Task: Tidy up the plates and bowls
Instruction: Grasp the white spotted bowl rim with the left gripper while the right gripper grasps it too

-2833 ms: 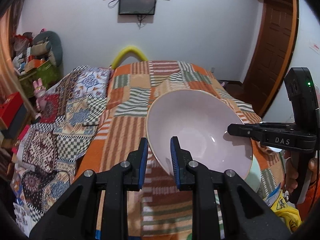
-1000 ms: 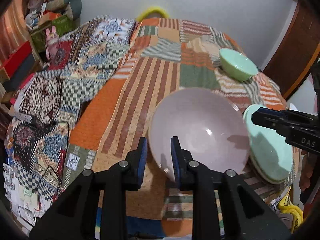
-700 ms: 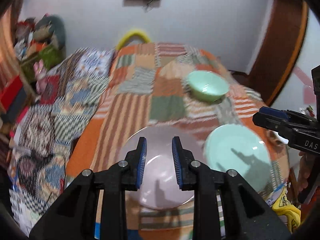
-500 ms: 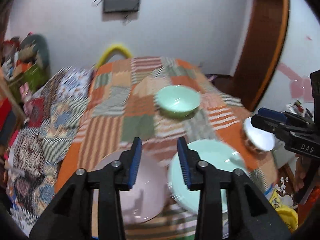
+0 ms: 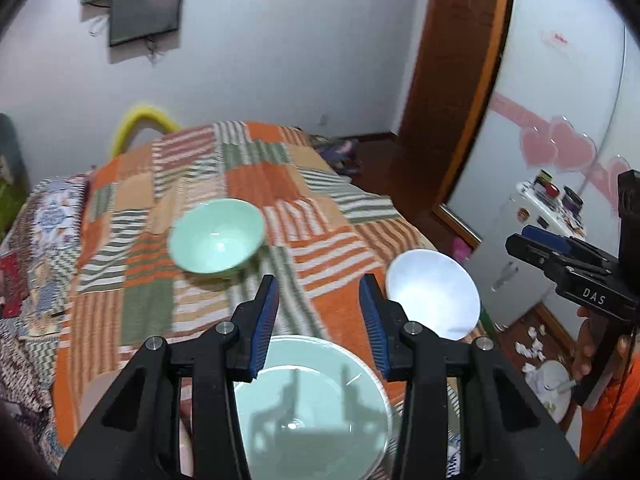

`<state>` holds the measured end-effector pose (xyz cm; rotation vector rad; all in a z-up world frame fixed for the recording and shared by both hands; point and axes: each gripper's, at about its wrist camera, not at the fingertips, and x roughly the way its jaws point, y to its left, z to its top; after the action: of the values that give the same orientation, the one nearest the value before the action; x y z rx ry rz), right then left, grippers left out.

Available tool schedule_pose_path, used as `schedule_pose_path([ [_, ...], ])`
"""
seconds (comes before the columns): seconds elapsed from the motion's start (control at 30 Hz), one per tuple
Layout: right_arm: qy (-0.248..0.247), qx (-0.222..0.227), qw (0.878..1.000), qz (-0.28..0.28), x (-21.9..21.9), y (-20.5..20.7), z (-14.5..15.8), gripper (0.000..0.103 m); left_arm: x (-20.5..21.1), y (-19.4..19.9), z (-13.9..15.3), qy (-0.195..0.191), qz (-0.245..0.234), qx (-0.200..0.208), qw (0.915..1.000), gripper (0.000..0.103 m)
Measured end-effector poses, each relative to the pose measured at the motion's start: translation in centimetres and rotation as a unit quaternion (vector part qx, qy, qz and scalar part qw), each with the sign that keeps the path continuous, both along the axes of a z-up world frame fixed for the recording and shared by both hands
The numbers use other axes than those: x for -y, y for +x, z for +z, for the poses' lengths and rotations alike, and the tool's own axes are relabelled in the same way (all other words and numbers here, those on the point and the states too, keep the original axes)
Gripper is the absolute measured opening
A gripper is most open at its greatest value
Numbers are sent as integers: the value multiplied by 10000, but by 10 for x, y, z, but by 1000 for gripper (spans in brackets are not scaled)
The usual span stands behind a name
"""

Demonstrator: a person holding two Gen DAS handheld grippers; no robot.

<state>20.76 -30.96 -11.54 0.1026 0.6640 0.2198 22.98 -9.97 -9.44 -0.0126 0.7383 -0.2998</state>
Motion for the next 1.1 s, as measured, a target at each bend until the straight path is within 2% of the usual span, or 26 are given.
schedule_pose_path([
  [0.17,113,-307,9992,-212,20,13,-22,56,37,29,-27,55,-372,-399,9985,41],
  [0.37,226,-694,9971,-228,31,30,-54,56,71,44,-64,165,-778,-799,9936,42],
  [0.67,381,-1195,9920,-138,40,42,-91,55,94,67,-104,79,-986,-1380,9855,41],
  [0.73,430,-1254,9911,-125,41,45,-95,51,97,70,-109,97,-1012,-1431,9845,41],
  [0.8,391,-1314,9905,-88,41,48,-99,35,100,72,-113,87,-1045,-1498,9831,41],
  [0.87,353,-1346,9902,-61,40,49,-102,32,101,74,-117,63,-1056,-1544,9823,40],
  [0.93,360,-1338,9903,-30,41,48,-103,30,103,76,-120,69,-1074,-1591,9814,31],
  [1.03,422,-1378,9896,32,41,49,-106,22,106,78,-124,83,-1105,-1651,9800,22],
  [1.1,414,-1377,9896,32,41,50,-107,22,107,78,-126,108,-1116,-1665,9796,16],
])
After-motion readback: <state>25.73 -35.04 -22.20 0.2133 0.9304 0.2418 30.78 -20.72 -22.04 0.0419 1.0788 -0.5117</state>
